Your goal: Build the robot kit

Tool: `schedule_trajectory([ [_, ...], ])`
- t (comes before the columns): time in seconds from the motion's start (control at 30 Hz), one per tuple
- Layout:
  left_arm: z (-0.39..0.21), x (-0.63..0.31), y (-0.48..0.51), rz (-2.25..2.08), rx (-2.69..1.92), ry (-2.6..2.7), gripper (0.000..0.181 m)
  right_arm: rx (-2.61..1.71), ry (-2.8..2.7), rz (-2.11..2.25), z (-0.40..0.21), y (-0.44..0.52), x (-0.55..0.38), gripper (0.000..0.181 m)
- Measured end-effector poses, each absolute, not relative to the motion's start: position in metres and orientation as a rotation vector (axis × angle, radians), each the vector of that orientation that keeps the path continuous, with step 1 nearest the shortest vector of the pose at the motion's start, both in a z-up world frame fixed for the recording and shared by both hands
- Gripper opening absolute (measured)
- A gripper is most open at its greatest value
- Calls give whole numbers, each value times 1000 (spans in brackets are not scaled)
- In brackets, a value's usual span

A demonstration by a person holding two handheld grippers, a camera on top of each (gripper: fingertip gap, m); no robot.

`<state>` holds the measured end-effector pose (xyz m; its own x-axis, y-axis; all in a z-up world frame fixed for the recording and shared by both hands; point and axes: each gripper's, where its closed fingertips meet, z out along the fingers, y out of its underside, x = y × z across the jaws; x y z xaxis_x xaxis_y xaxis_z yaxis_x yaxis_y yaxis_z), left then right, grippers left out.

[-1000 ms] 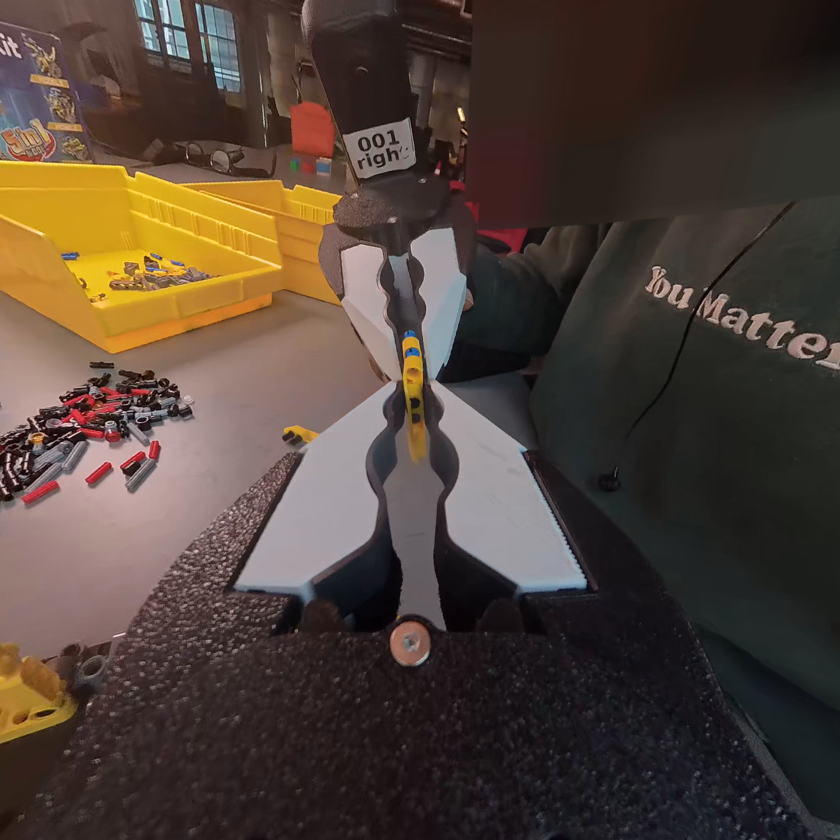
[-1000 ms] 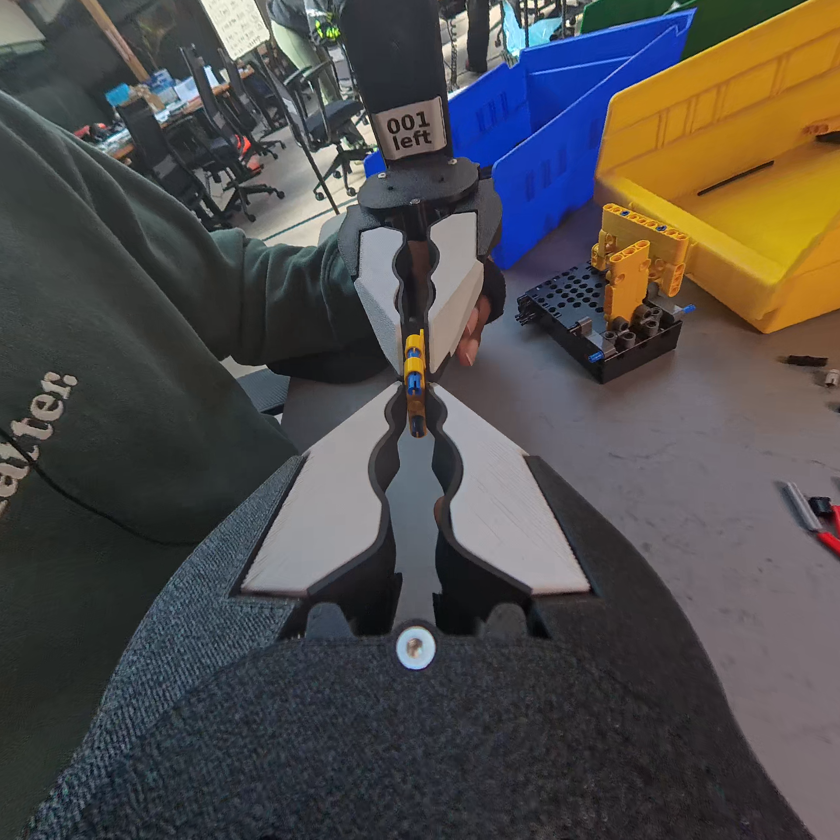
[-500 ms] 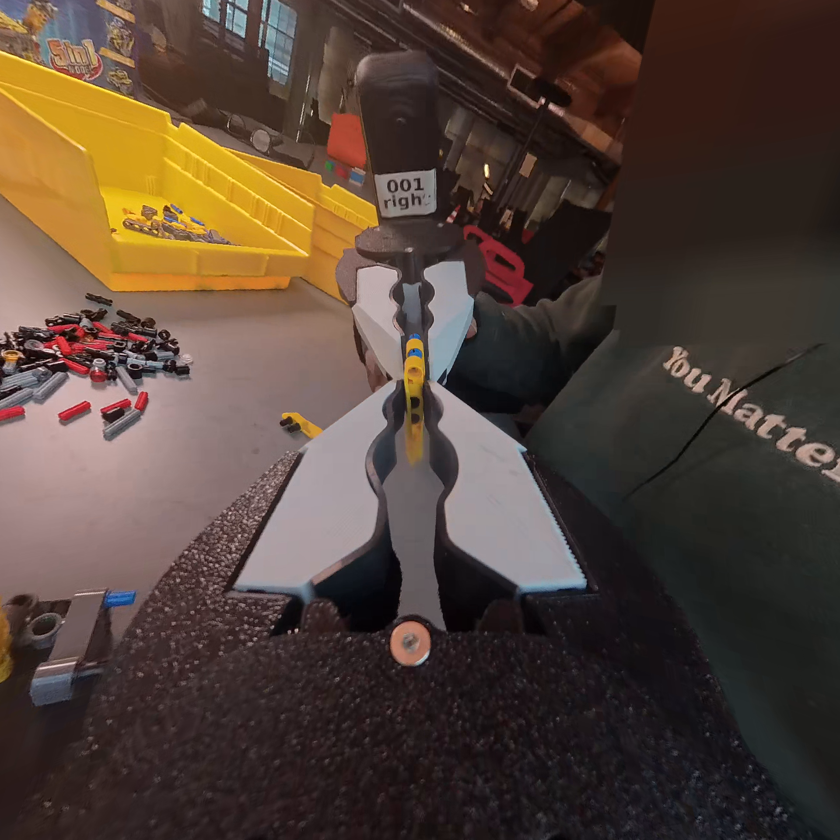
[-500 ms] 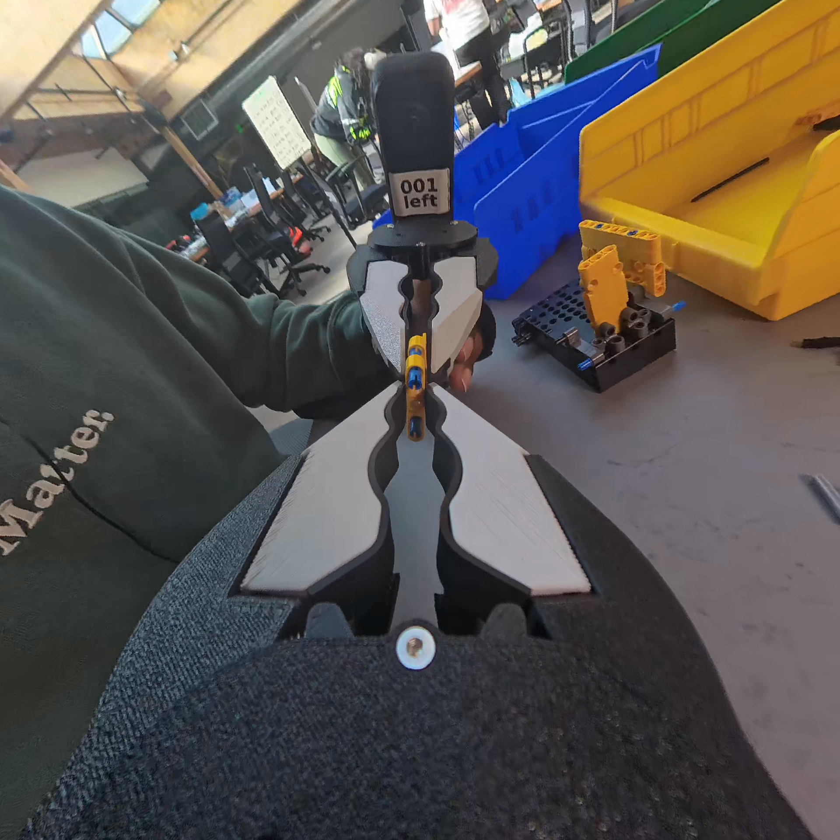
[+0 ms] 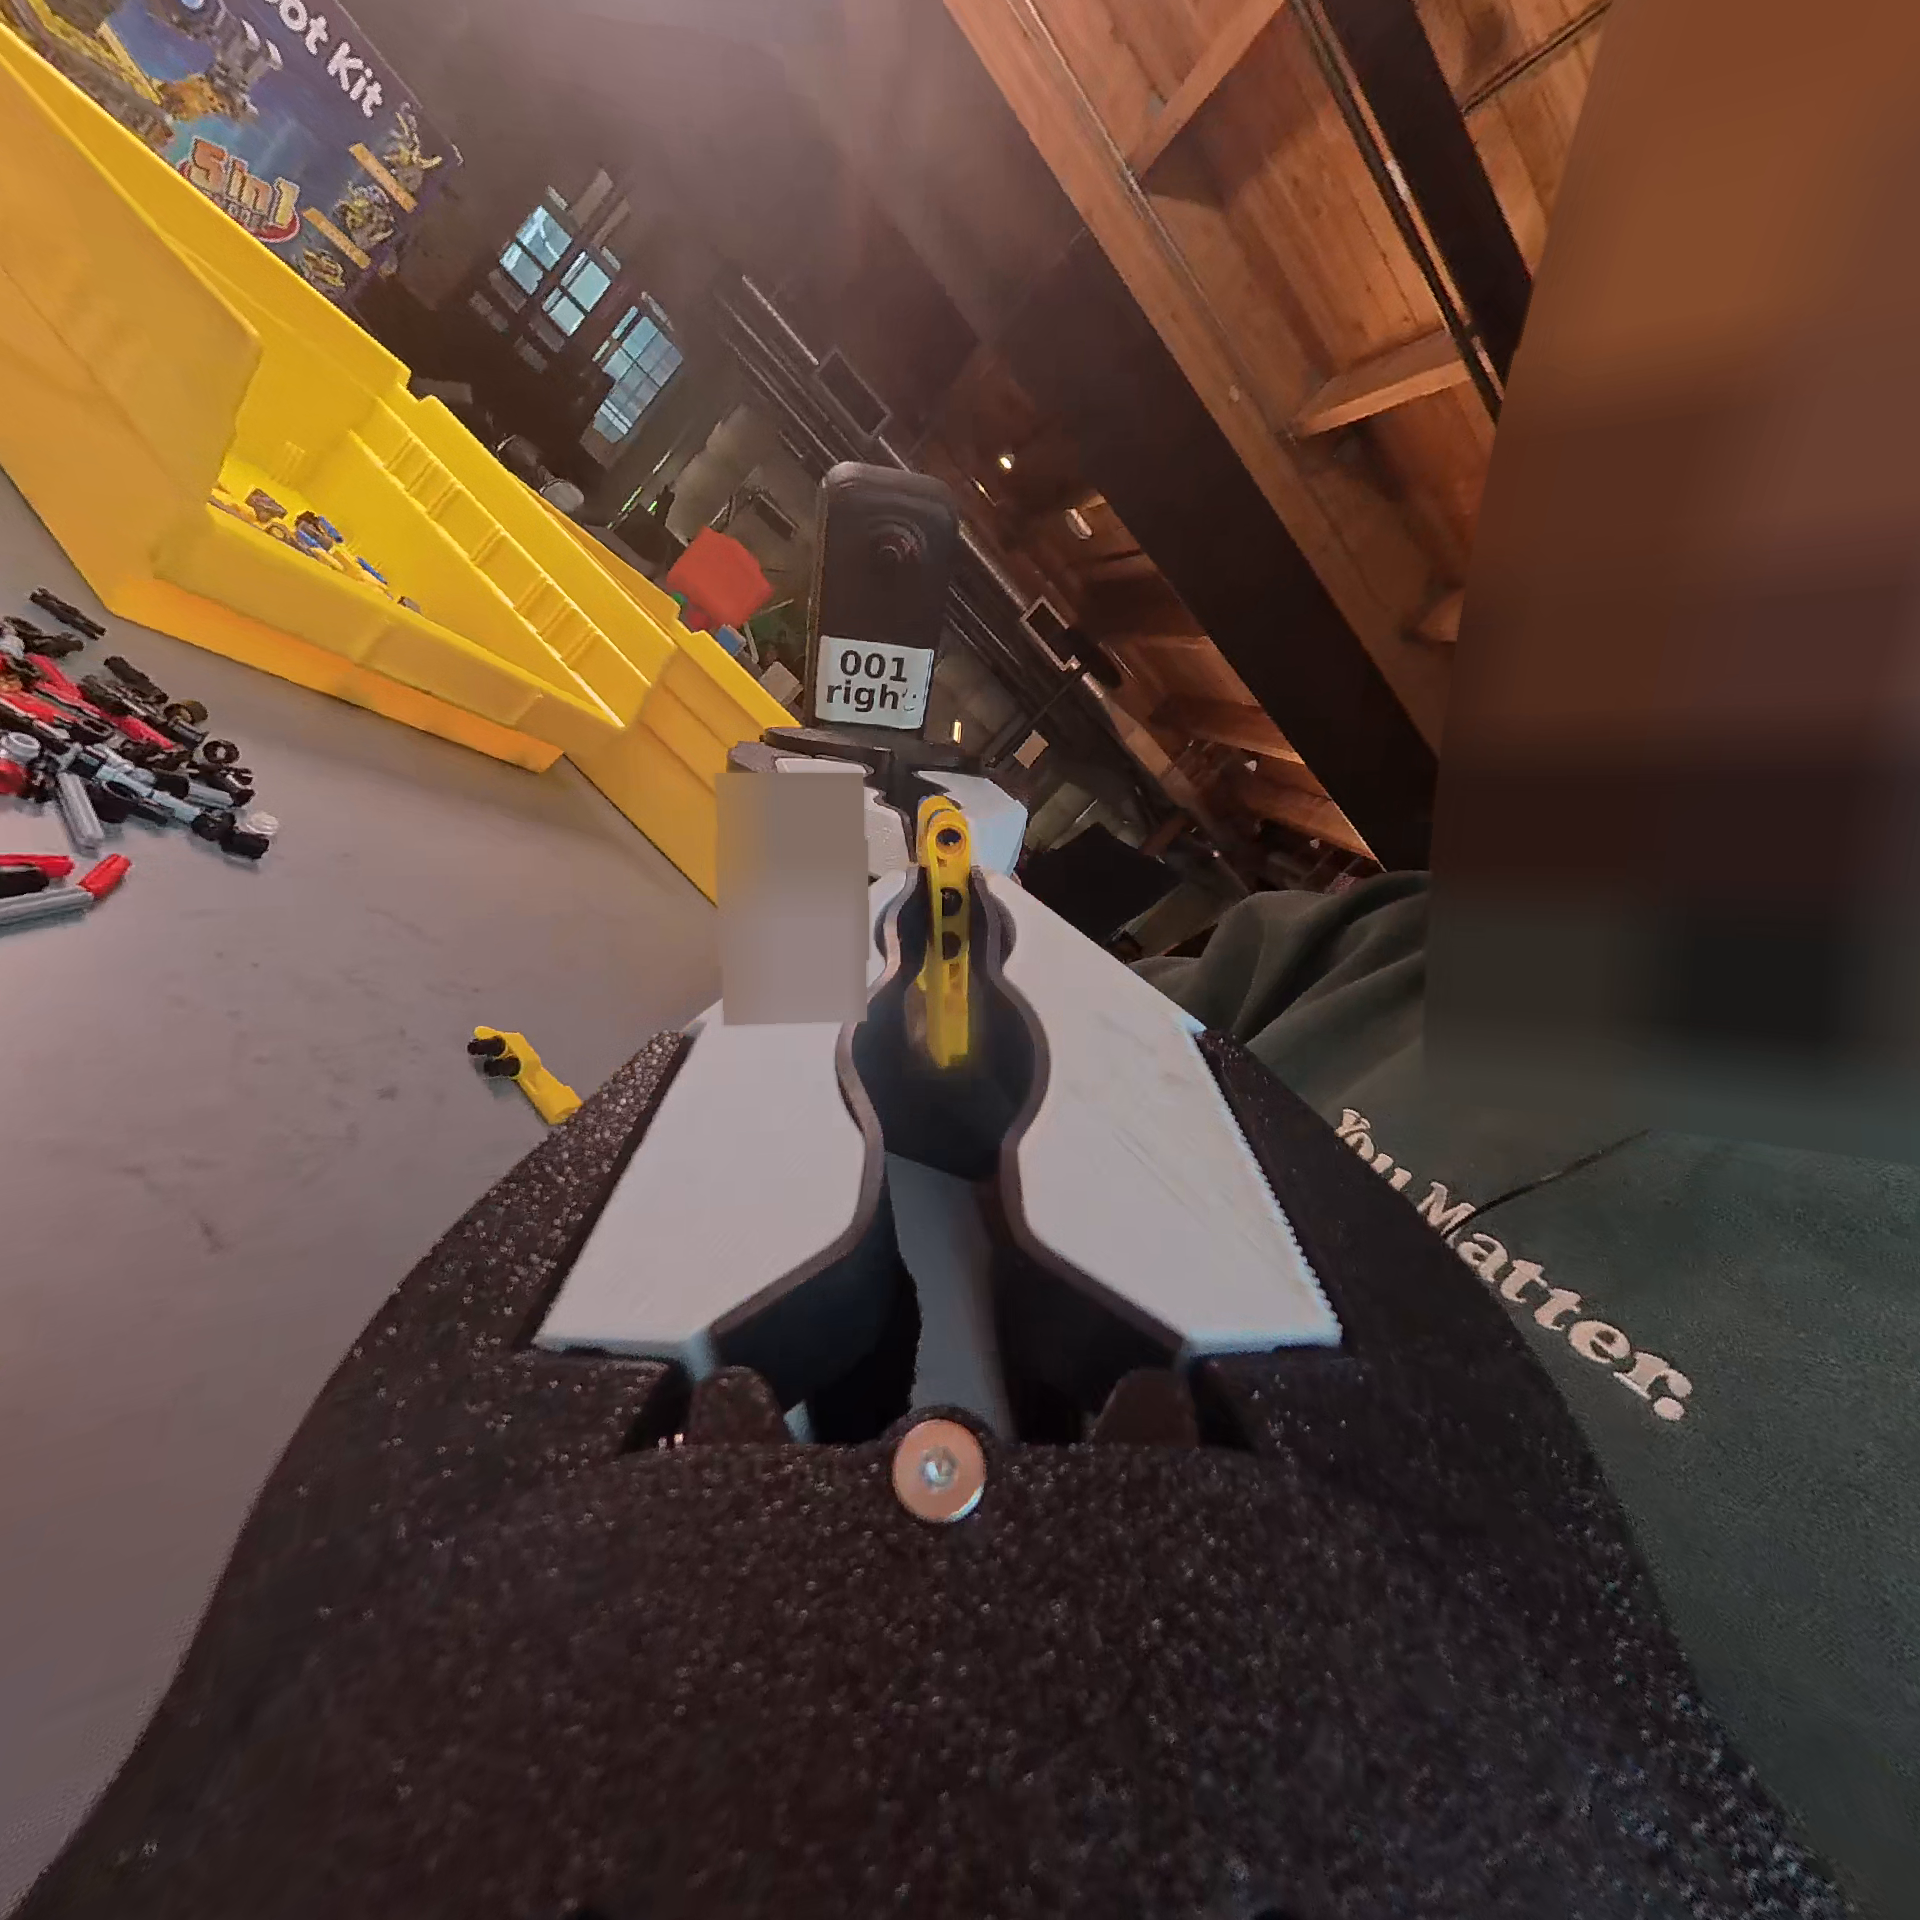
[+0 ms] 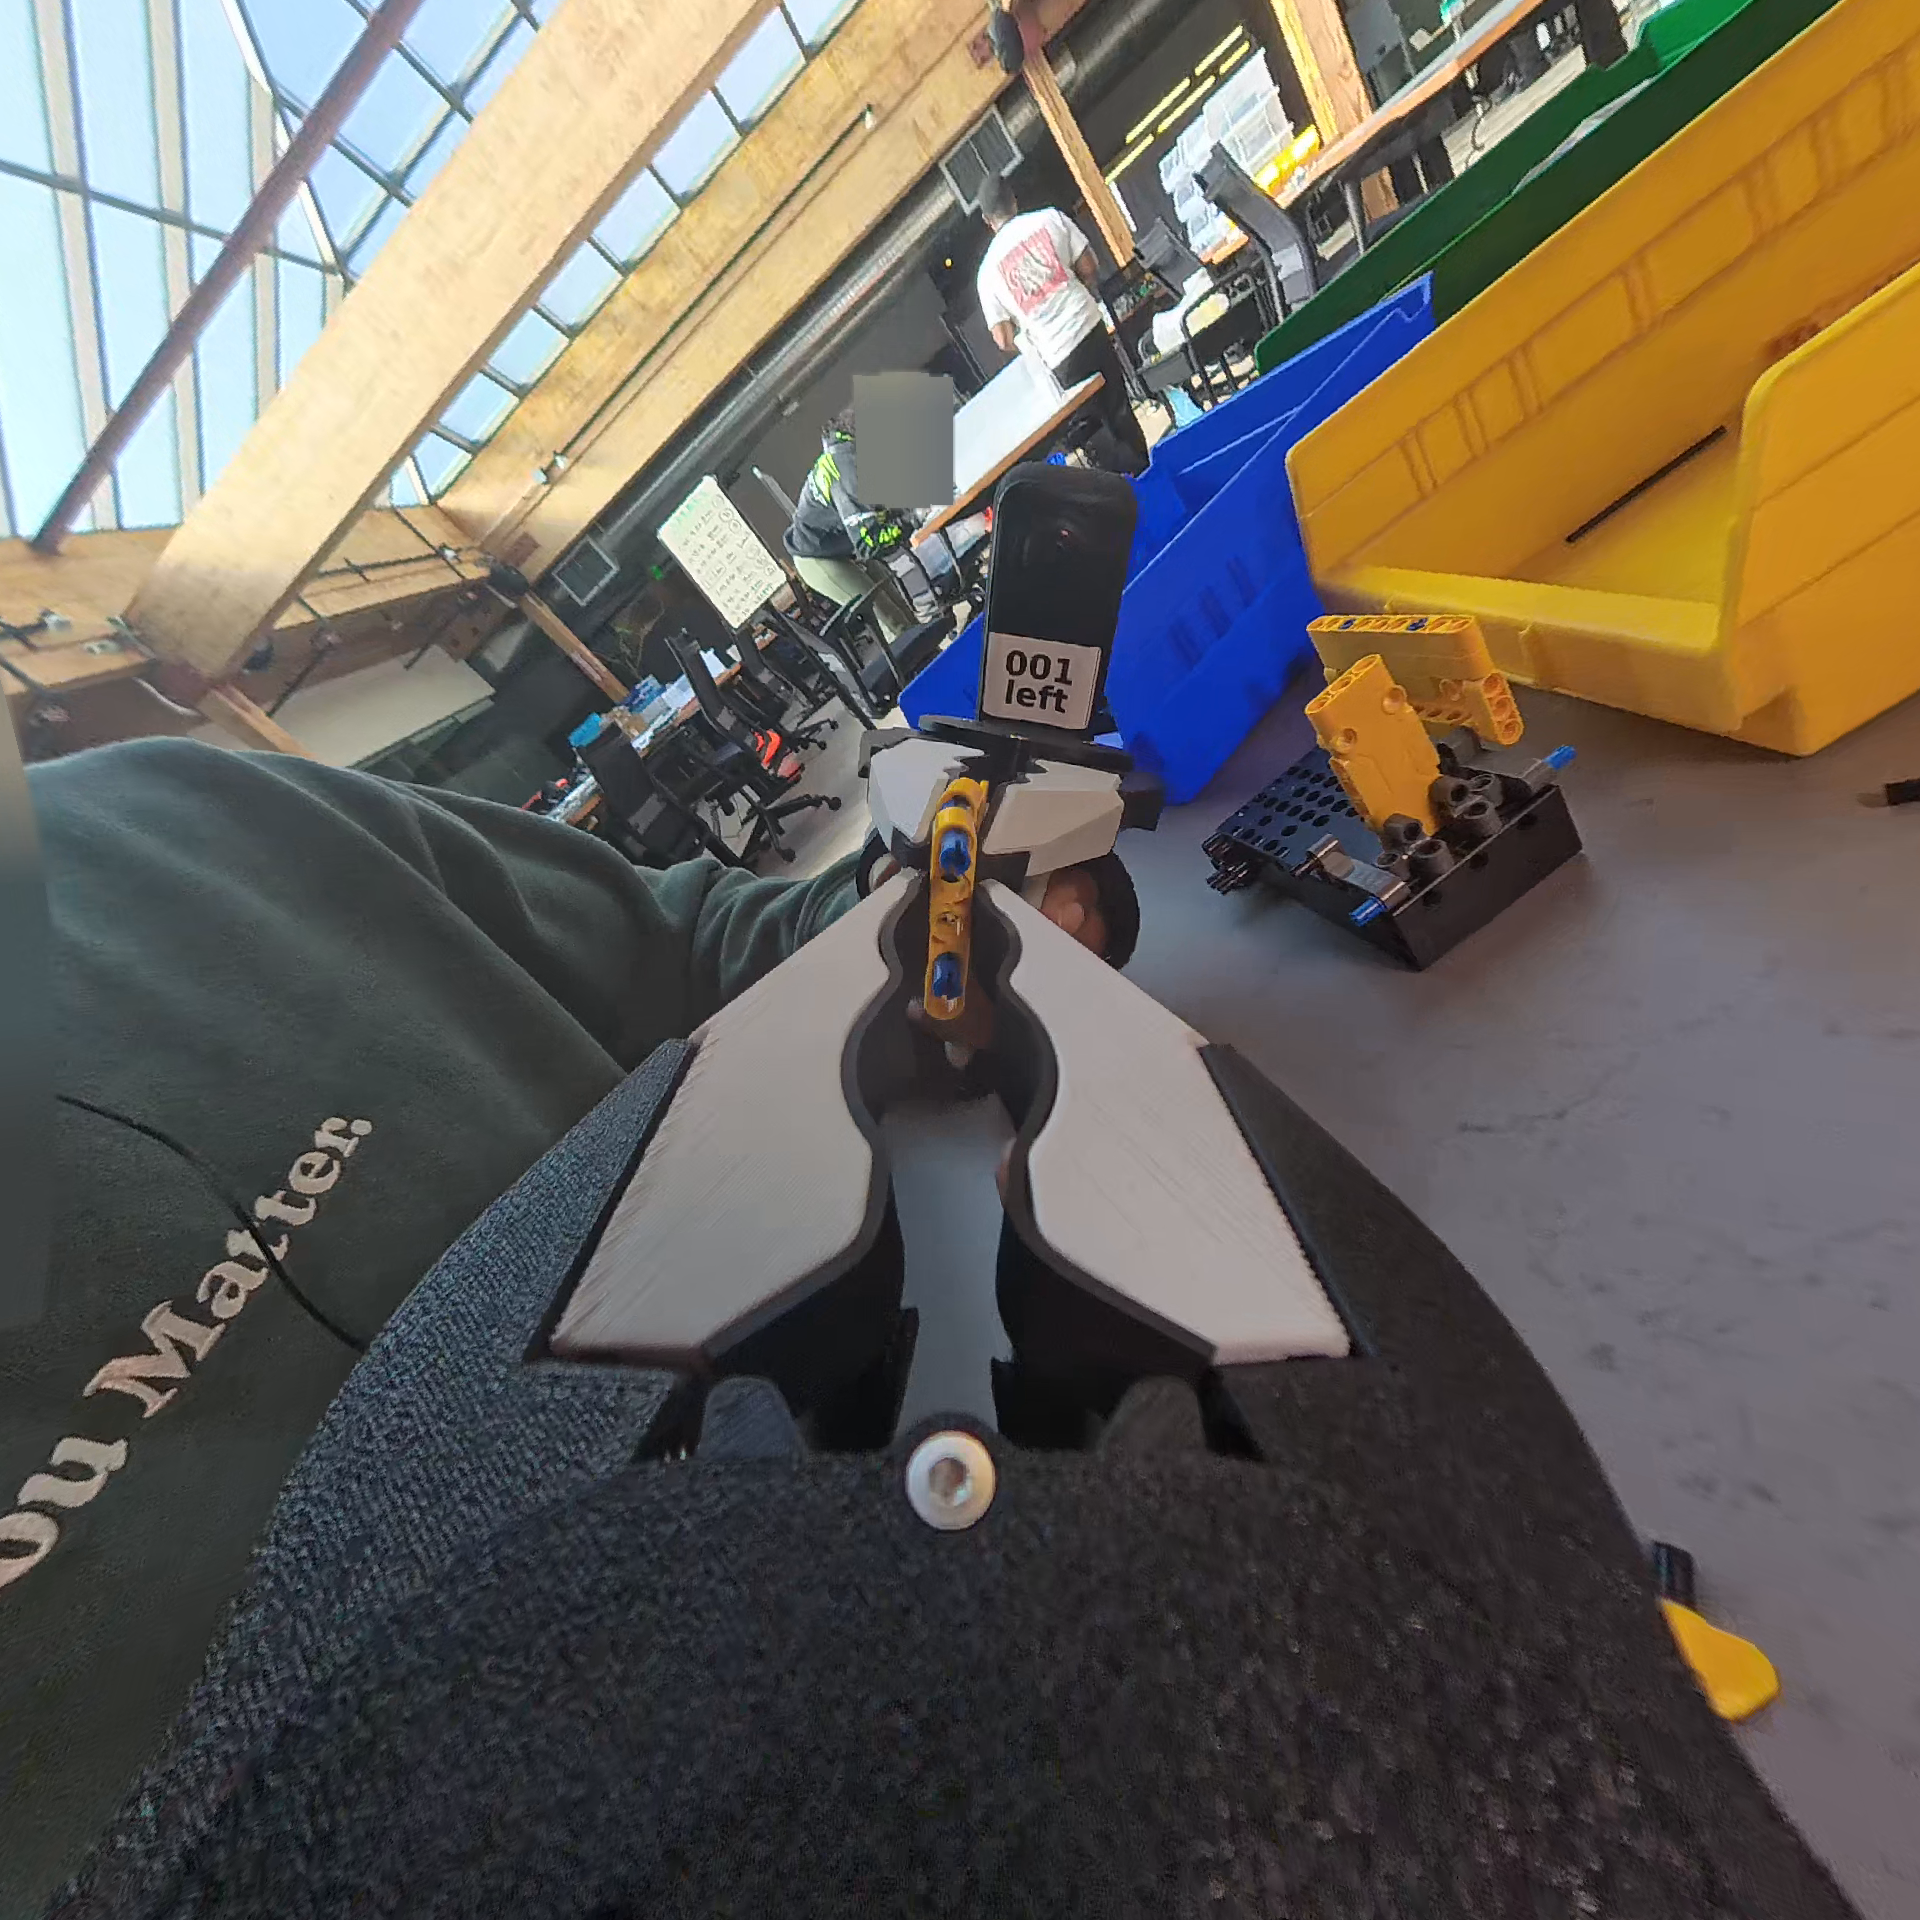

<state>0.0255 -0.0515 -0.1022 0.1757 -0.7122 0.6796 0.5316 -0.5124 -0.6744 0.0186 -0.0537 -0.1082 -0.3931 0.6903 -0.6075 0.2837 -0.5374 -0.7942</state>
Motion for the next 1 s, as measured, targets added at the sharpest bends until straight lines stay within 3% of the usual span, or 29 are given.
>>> schedule_trajectory([
  [0.27,-81,23,-57,-1512,-1277,227,6,-1531,-1158,2107,-85,-58,17,6],
  [0.63,-82,19,-45,-1483,-1265,145,5,-1498,-1119,1807,-87,-44,13,6],
  [1.0,-84,16,-42,-1325,-1321,162,6,-1504,-1071,1846,-89,-43,10,5],
])
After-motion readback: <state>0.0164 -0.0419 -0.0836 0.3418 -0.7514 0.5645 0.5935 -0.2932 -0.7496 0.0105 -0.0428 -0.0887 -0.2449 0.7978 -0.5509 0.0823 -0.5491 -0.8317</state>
